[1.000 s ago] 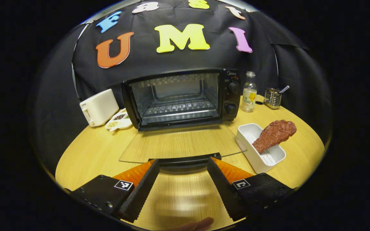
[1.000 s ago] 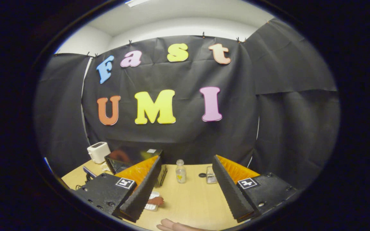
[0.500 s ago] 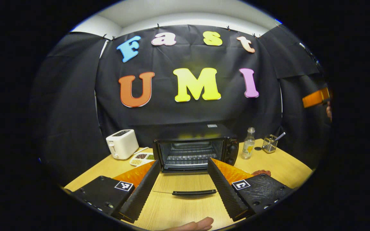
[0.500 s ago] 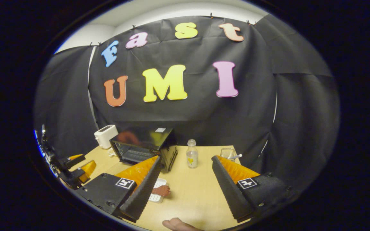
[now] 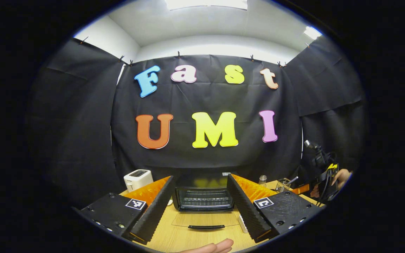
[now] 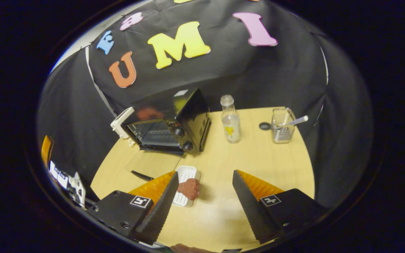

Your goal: Open the electric oven with the left hand, put the food in, and close the electric oven.

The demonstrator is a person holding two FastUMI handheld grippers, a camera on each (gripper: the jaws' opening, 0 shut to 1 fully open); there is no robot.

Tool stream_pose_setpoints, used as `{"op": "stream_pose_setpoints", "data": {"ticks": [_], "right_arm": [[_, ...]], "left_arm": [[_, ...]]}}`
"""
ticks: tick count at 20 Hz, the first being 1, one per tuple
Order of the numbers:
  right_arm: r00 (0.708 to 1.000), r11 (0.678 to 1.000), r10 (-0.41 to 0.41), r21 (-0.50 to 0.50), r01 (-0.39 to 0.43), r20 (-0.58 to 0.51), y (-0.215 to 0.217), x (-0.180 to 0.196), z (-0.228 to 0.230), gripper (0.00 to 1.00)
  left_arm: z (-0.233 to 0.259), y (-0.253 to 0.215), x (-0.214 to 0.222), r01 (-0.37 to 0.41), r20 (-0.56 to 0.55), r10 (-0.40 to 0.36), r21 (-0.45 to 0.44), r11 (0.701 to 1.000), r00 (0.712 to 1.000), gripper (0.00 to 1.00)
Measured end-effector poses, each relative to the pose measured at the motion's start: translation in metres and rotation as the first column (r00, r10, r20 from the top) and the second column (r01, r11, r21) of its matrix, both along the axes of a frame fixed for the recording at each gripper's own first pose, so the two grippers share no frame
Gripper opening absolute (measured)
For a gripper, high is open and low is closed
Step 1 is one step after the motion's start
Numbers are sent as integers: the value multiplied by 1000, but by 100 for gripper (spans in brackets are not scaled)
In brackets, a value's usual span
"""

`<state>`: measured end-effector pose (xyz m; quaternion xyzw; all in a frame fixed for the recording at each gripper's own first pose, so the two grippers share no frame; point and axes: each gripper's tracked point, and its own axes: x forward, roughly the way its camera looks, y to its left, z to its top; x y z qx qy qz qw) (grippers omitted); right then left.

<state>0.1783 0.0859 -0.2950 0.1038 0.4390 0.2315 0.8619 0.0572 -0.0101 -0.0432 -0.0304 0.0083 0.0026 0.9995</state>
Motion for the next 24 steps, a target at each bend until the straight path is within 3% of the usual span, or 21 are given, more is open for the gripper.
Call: {"op": "stream_pose_setpoints", "data": {"ticks": [4, 5, 6, 8, 9, 10, 12, 14, 15, 17, 21, 24], "right_arm": [[989, 997, 44, 72, -34, -143, 13, -3, -42, 95], [984, 995, 49, 99, -33, -173, 17, -4, -49, 84], [977, 992, 56, 124, -31, -204, 21, -7, -55, 88], [962, 979, 77, 203, -23, -261, 32, -16, -57, 82], [953, 973, 99, 230, -32, -287, 38, -22, -59, 72], [944, 969, 111, 245, -34, -309, 41, -26, -64, 74], [936, 965, 105, 264, -14, -337, 45, -25, -70, 61], [929, 957, 73, 289, 37, -363, 47, -18, -73, 62], [915, 953, 69, 297, 57, -397, 48, -21, -77, 42], [887, 941, 54, 321, 109, -460, 51, -24, -75, 15], [889, 955, 58, 284, 82, -454, 52, -33, -68, 10], [937, 978, 23, 204, 51, -347, 46, -32, -45, 10]], "left_arm": [[4, 7, -13, -26, 26, 27, -1, 1000, 999, 95], [3, 5, -14, -20, 35, 20, 3, 1000, 999, 95], [2, 5, -14, -15, 36, 14, 12, 1000, 999, 95], [-9, 9, -14, -24, 19, 24, 29, 999, 1000, 95], [-13, 11, -14, -38, 8, 38, 34, 999, 999, 95], [-15, 13, -14, -50, 5, 50, 38, 998, 999, 96], [-20, 4, -14, -13, -8, 13, 20, 1000, 1000, 95], [-22, 4, -17, -3, -14, 3, 11, 1000, 1000, 95], [-24, 9, -18, -8, -18, 8, 20, 1000, 1000, 95], [-27, 14, -21, -18, -25, 19, 39, 999, 1000, 96], [-30, 22, -27, -16, -17, 17, 60, 998, 1000, 95], [-34, 33, -32, -15, -16, 16, 54, 998, 1000, 95]]}}
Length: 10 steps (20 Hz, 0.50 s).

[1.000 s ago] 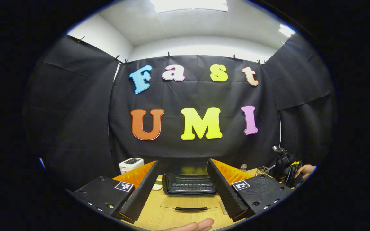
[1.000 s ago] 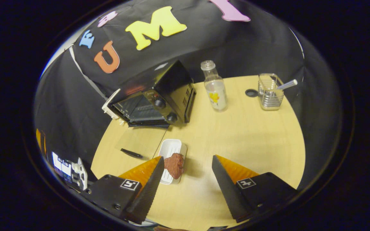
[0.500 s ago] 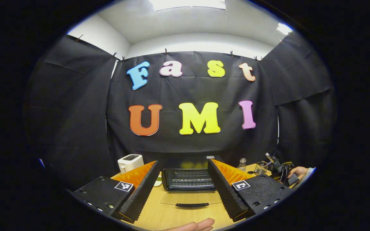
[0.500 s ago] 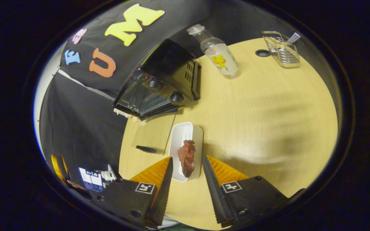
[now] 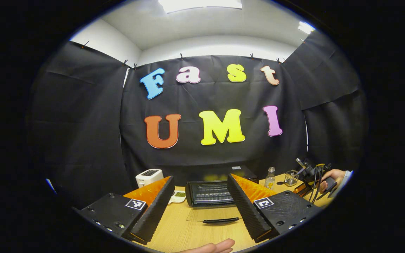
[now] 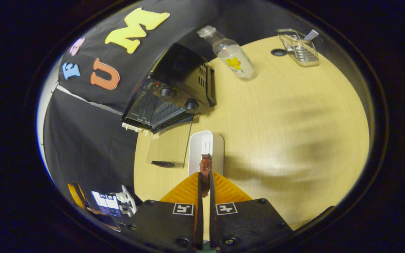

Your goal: Open the electric oven with the left hand, put the food in, and close the electric oven.

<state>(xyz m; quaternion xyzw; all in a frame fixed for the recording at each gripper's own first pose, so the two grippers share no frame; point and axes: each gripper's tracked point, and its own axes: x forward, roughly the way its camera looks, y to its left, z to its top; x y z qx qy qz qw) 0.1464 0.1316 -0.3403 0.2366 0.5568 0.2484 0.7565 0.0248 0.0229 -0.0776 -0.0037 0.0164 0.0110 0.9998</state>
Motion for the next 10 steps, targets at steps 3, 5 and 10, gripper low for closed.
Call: {"op": "stream_pose_setpoints", "data": {"ticks": [3, 5, 10], "right_arm": [[985, 989, 28, -147, -3, 171, -9, 5, 23, 6], [960, 976, 53, -216, 8, 276, -6, 7, 42, 10], [885, 962, 167, -269, -49, 435, 34, -4, 72, 8]], "left_arm": [[-4, 10, -6, 0, 8, 0, -21, 1000, 1000, 95], [-7, 18, -9, 1, 15, -1, -33, 999, 1000, 95], [-14, 32, -18, 3, 8, -2, -56, 998, 1000, 95]]}}
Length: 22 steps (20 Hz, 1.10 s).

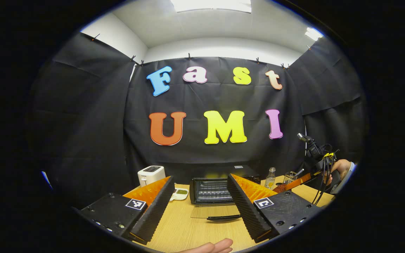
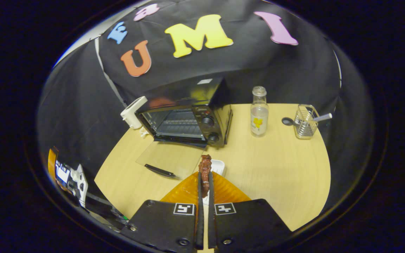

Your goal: Open the electric oven with the left hand, put the food in, and close the electric oven.

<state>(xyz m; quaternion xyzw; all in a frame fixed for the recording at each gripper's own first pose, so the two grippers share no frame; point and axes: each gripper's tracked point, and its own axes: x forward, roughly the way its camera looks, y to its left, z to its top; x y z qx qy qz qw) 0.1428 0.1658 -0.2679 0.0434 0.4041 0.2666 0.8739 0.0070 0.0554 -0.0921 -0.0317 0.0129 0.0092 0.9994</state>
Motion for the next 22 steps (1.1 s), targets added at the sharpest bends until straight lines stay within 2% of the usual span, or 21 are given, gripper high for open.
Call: {"op": "stream_pose_setpoints", "data": {"ticks": [7, 9, 11, 13, 17, 20, 22], "right_arm": [[987, 992, 94, -96, -82, 128, 77, 0, -19, 7], [976, 984, 133, -142, -109, 173, 97, 3, -25, 7], [950, 973, 167, -198, -116, 264, 118, 12, -23, 7], [910, 964, 197, -241, -112, 364, 141, 18, -14, 7], [833, 961, 214, -263, -86, 510, 180, 30, -2, 7], [807, 967, 194, -245, -63, 558, 203, 37, 0, 7], [806, 971, 177, -233, -49, 566, 214, 45, -3, 7]], "left_arm": [[-18, 13, -9, 1, -26, 0, 27, 1000, 1000, 95], [-25, 8, -11, 22, -44, -21, 38, 999, 999, 95], [-33, 11, -10, 29, -65, -26, 47, 998, 998, 95], [-39, 18, -6, 20, -73, -16, 52, 998, 997, 95], [-48, 36, 1, -17, -88, 21, 47, 999, 996, 96], [-57, 43, 7, -26, -103, 29, 37, 999, 994, 96], [-62, 48, 8, -28, -108, 33, 45, 999, 994, 96]]}}
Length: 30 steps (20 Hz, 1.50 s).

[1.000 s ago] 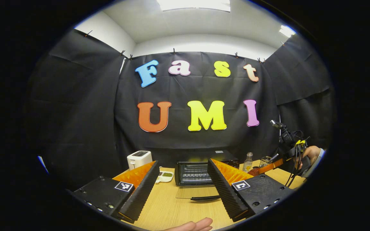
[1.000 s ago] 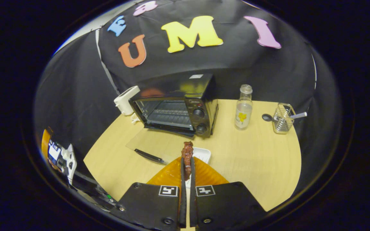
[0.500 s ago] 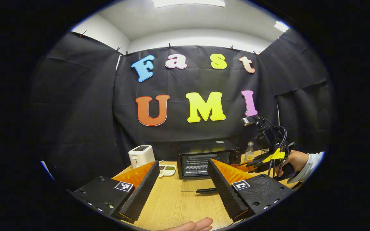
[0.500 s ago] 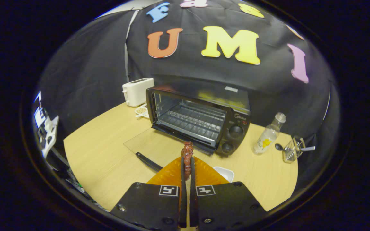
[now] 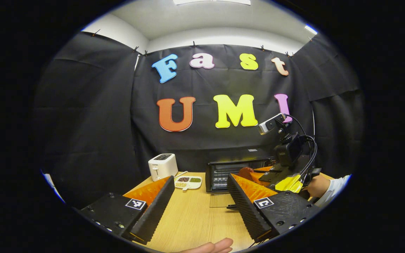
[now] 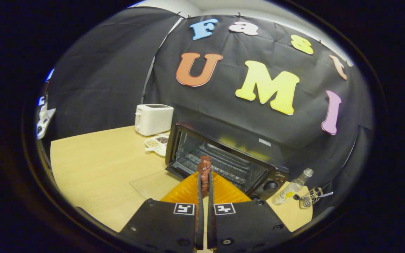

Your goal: Open the electric oven with the left hand, put the food in, and close the electric oven.

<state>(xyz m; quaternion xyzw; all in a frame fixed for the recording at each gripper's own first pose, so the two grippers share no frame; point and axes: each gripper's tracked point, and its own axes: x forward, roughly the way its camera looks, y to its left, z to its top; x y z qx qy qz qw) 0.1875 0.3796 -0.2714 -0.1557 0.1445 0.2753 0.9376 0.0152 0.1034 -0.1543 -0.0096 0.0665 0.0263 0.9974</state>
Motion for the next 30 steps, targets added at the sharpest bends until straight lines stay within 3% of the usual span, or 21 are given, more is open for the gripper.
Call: {"op": "stream_pose_setpoints", "data": {"ticks": [6, 9, 13, 16, 19, 20, 27, 30], "right_arm": [[986, 980, -168, 107, 167, -5, 15, 43, -21, 7], [968, 938, -248, 241, 249, -32, 22, 65, -22, 7], [928, 833, -329, 409, 372, -174, 30, 93, -40, 7], [900, 728, -313, 531, 433, -303, 36, 113, -54, 7], [840, 629, -261, 576, 522, -475, 40, 122, -79, 7], [838, 610, -263, 591, 528, -478, 39, 128, -81, 8], [839, 617, -277, 583, 529, -468, 26, 127, -91, 11], [828, 627, -346, 547, 554, -441, 10, 129, -92, 14]], "left_arm": [[-8, 3, 5, 13, -2, -13, 10, 1000, 1000, 96], [-16, -2, 6, 32, -23, -33, -33, 999, 999, 96], [-22, 1, 6, 35, -39, -36, -22, 999, 999, 96], [-27, 6, 4, 17, -51, -17, -3, 1000, 999, 96], [-34, 7, 5, 9, -77, -10, -13, 1000, 997, 95], [-35, 8, 5, 6, -88, -8, -16, 1000, 996, 96], [-37, 5, 4, 1, -94, -2, -16, 1000, 996, 96], [-38, 5, 6, -12, -101, 7, -49, 999, 995, 96]]}}
